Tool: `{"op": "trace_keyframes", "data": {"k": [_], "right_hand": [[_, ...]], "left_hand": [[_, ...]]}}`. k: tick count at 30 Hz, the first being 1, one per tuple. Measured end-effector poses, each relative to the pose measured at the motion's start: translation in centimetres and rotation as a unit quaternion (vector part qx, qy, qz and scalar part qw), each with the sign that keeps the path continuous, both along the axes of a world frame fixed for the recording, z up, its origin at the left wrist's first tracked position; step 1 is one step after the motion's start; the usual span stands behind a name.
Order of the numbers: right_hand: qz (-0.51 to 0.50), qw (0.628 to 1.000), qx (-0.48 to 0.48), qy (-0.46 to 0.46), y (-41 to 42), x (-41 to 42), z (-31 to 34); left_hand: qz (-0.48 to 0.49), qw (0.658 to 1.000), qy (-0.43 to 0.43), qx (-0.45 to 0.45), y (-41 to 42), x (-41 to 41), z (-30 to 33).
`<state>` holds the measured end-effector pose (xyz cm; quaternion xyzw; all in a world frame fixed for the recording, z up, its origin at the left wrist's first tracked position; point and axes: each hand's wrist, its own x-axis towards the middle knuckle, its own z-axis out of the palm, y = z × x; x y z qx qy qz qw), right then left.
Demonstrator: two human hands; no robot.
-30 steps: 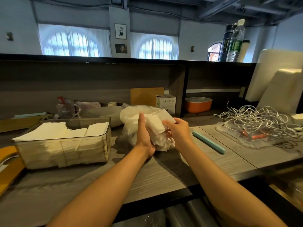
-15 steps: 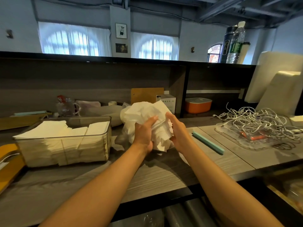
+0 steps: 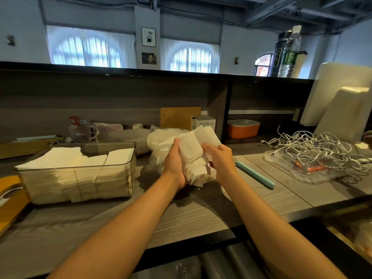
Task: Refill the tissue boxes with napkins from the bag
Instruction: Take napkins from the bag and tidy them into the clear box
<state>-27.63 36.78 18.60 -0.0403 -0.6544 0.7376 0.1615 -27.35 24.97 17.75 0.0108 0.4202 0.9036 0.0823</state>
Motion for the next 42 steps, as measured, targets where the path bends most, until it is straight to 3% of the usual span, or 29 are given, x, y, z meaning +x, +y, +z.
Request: {"op": "trace_keyframes", "data": {"k": [7, 11, 17, 18, 21, 23, 27, 30, 33, 42], "right_hand": [[-0.004, 0.983, -0.172, -0.062, 0.9, 0.1, 0.1], [0.039, 0.952, -0.303, -0.026, 1.7, 0.3, 0.4], [0.148, 0.899, -0.403, 0.084, 2.7, 1.1, 0.9], [0.140, 0.911, -0.375, 0.100, 2.7, 1.2, 0.9], [0.074, 0.981, -0.126, 0.128, 2.1, 1.0, 0.8], [-0.004, 0.991, -0.032, 0.126, 1.4, 0.6, 0.8], [-0.026, 0.993, 0.021, 0.114, 1.1, -0.1, 0.4], [-0.026, 0.990, 0.053, 0.129, 1.1, -0.5, 0.0], [-0.048, 0.986, 0.061, 0.148, 1.4, -0.8, -0.2], [-0.108, 0.974, 0.156, 0.125, 1.1, -0.8, -0.1]], "left_hand": [[-0.010, 1.000, -0.010, -0.016, 0.2, 0.1, -0.1], [-0.018, 0.999, -0.026, -0.038, 0.0, 0.0, 0.0], [-0.068, 0.993, -0.036, -0.089, -0.4, -0.3, 0.0], [-0.074, 0.992, -0.032, -0.101, -0.4, -0.3, 0.0], [-0.096, 0.985, -0.009, -0.144, -0.5, 0.0, 0.2], [-0.101, 0.981, 0.006, -0.168, -0.5, -0.2, 0.1], [-0.124, 0.979, 0.019, -0.159, -0.6, -0.1, 0.2], [-0.125, 0.969, 0.058, -0.205, -0.5, 0.5, 0.3], [-0.095, 0.963, 0.079, -0.240, -0.3, 0.4, -0.1], [0.045, 0.978, 0.077, -0.189, 0.2, -0.6, -0.4]]}}
